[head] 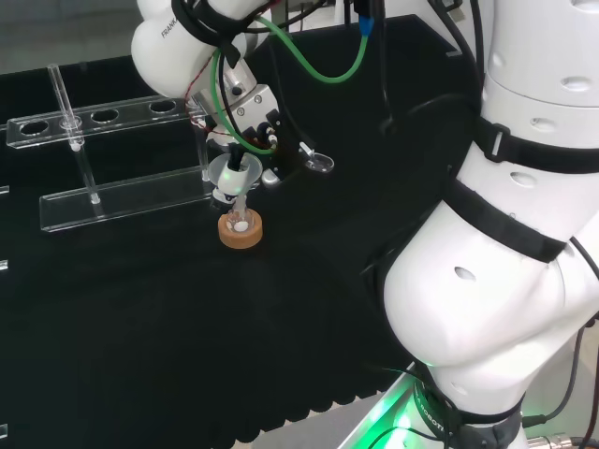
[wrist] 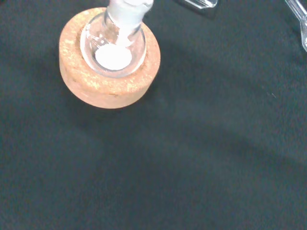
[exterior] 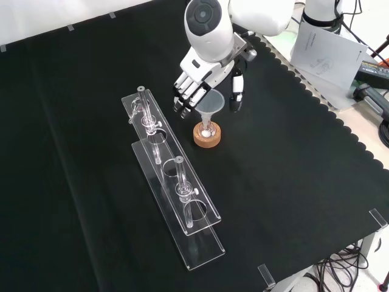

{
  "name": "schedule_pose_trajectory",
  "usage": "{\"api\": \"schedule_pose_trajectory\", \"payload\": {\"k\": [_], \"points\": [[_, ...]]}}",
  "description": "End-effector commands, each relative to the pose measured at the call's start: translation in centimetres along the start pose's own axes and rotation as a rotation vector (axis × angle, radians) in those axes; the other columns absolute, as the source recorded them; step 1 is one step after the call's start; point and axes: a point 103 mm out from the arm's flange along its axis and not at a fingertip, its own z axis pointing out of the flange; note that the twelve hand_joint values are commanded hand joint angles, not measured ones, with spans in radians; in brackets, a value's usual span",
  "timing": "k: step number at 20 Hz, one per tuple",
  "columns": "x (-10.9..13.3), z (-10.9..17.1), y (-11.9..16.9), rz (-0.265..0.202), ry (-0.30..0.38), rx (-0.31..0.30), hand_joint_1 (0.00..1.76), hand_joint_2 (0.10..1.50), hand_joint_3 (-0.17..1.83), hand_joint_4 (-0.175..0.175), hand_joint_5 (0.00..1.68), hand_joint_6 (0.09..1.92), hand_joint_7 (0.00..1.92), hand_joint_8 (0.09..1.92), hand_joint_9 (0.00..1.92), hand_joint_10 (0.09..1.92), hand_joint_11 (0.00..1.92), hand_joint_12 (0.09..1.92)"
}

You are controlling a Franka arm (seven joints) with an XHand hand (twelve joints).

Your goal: Remove the funnel from the round-bottom flask.

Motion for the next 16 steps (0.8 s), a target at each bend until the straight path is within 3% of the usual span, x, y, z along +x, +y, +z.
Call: {"api": "schedule_pose_trajectory", "payload": {"k": [1,6,10,16], "points": [[-0.76,1.2,0.29,0.007,0.007,0.017,0.55,0.75,0.14,-0.011,0.07,0.09,0.0,0.35,0.08,0.85,0.2,1.52],[-0.01,0.81,0.36,0.016,-0.005,0.023,0.57,0.77,0.15,-0.01,0.1,0.09,0.01,0.44,0.14,0.84,0.22,1.52],[-0.55,1.27,0.16,0.021,-0.012,-0.005,0.59,0.8,0.19,-0.014,0.16,0.09,0.04,0.63,0.35,0.74,0.27,1.48],[-0.93,1.44,0.1,0.041,-0.041,-0.016,0.66,0.81,0.3,-0.034,0.25,0.09,0.26,0.68,0.82,0.55,0.39,1.39]]}}
